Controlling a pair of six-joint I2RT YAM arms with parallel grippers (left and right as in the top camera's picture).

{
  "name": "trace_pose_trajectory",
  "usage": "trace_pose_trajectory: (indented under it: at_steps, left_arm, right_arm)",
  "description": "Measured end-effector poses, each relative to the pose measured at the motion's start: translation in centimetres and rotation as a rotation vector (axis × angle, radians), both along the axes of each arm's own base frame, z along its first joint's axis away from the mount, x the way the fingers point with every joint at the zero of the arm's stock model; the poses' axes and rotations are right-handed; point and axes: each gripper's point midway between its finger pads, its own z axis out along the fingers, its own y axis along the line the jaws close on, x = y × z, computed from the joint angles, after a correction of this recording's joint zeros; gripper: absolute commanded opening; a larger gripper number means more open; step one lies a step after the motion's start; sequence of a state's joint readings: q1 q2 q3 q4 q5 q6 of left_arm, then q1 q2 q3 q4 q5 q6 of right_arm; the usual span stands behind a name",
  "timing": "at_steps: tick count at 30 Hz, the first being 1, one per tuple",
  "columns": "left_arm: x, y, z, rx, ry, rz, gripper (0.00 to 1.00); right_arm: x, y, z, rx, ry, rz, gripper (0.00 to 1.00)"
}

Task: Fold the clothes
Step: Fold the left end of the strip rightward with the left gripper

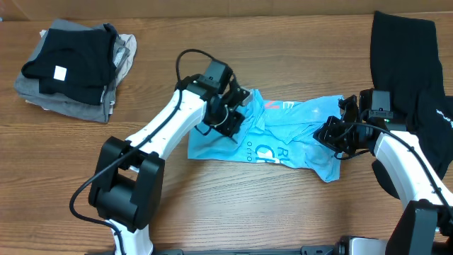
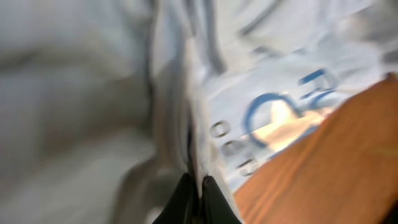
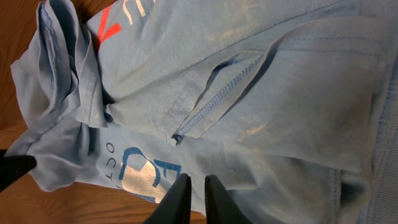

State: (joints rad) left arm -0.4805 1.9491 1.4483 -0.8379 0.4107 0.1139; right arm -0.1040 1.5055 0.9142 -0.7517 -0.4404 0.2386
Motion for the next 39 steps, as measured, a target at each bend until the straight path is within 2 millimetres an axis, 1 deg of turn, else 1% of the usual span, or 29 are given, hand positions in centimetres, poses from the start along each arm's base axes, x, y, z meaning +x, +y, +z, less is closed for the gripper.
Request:
trace_pose_trajectory:
  at_steps: [6,7,8,9,11,12,13,14,16,18,20,22,23,25,27,30,33,35,36,39]
  left_arm:
    - [-3.7,-3.9,0.1,-0.010,0.026,-0.119,0.04]
    - [-4.4,-4.6,0.1,-0.009,0.026,-0.141,0.07]
    - [-5.1,-5.2,0.1,-0.007,0.025,-0.164,0.12]
    - [-5.6,-5.7,0.1,-0.005,0.024,-0.181,0.22]
    - [-6.7,-6.6,0.0,0.004,0.019,-0.218,0.67]
    - [-7.2,-6.9,-0.1,0.011,0.019,-0.228,0.93]
    - [-7.6,-7.2,-0.1,0.016,0.019,-0.240,1.00]
    - [-8.0,-7.4,-0.2,0.024,0.017,-0.253,1.00]
    - [-8.2,-7.5,-0.3,0.033,0.015,-0.258,1.00]
    - [-8.0,-7.3,-0.3,0.040,0.014,-0.246,1.00]
    - [-7.9,-6.6,-0.3,0.057,0.028,-0.230,1.00]
    - [-7.4,-5.6,0.2,0.085,0.047,-0.201,1.00]
    - [-7.0,-5.0,0.7,0.099,0.053,-0.184,1.00]
    - [-5.4,-4.1,2.4,0.118,0.037,-0.143,1.00]
    - [-3.4,-3.3,4.7,0.123,0.001,-0.102,1.00]
    - [-0.3,-1.5,8.2,0.136,-0.070,-0.030,1.00]
    - [2.2,0.7,10.6,0.163,-0.135,0.041,1.00]
    - [3.2,2.2,11.4,0.185,-0.155,0.080,1.00]
    - [3.7,3.0,11.7,0.196,-0.160,0.099,1.00]
    - [4.6,5.2,11.9,0.222,-0.158,0.151,1.00]
  right_arm:
    - [-0.1,0.0,0.0,0.000,0.006,-0.001,0.12]
    - [-0.3,0.0,-0.1,0.001,0.016,0.000,0.12]
    - [-0.5,0.1,-0.1,0.002,0.026,0.000,0.12]
    - [-0.7,0.1,-0.1,0.003,0.033,0.000,0.12]
    - [-0.9,-0.1,0.2,0.004,0.050,-0.005,0.13]
    - [-0.8,-0.3,0.6,0.004,0.050,-0.012,0.20]
    - [-0.4,-0.7,1.0,0.003,0.046,-0.028,0.29]
    - [0.0,-1.3,1.5,-0.001,0.033,-0.041,0.38]
    - [0.5,-2.5,1.9,-0.012,0.017,-0.069,0.45]
    - [0.6,-3.9,1.9,-0.029,0.017,-0.109,0.51]
    - [0.4,-5.2,1.6,-0.059,0.028,-0.140,0.61]
    - [0.2,-6.2,1.4,-0.097,0.037,-0.161,0.72]
    - [0.2,-6.6,1.3,-0.112,0.039,-0.165,0.76]
    - [0.2,-7.0,1.1,-0.140,0.037,-0.165,0.81]
    - [0.4,-7.5,0.8,-0.166,0.039,-0.168,0.86]
    - [0.8,-8.1,-0.2,-0.198,0.048,-0.173,0.93]
    - [1.2,-8.6,-1.9,-0.215,0.078,-0.177,0.97]
    - [1.4,-8.8,-2.7,-0.220,0.092,-0.176,0.97]
    - [1.4,-8.9,-3.5,-0.223,0.110,-0.175,0.97]
    - [1.2,-8.8,-4.8,-0.218,0.144,-0.169,0.96]
